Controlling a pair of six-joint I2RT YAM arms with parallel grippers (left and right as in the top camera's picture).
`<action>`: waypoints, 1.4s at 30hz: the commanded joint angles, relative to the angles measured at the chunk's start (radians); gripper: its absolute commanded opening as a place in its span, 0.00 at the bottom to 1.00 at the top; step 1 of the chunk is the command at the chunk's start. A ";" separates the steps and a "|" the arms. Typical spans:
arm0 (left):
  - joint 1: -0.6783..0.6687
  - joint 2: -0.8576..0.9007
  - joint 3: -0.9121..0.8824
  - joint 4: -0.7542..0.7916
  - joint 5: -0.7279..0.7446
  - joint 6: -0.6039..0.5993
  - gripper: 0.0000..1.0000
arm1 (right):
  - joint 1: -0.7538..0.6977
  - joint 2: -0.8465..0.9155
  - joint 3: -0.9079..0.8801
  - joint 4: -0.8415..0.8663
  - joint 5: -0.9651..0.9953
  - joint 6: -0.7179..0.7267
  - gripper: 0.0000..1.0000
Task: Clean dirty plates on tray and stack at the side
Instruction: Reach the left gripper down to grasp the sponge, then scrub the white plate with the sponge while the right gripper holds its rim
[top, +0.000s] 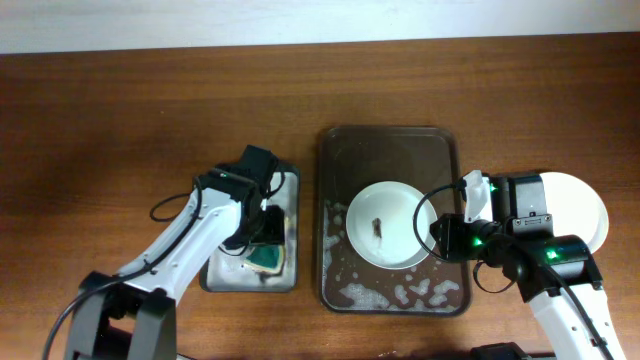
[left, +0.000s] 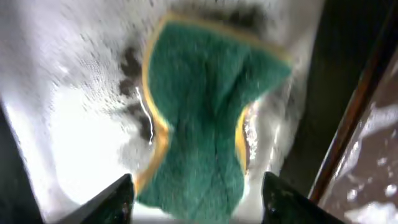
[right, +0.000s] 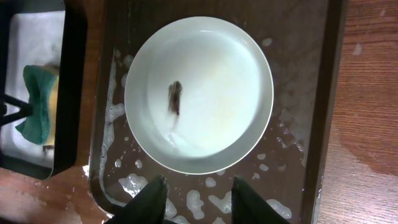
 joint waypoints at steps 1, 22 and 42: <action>-0.005 -0.008 -0.079 0.010 0.062 0.006 0.52 | -0.002 0.001 0.003 0.001 -0.008 -0.011 0.35; 0.055 -0.101 -0.100 0.132 0.003 0.042 0.50 | -0.002 0.001 0.003 0.001 -0.005 -0.011 0.35; 0.015 -0.134 0.140 0.030 0.091 0.033 0.00 | -0.006 0.304 0.003 0.200 0.153 -0.010 0.32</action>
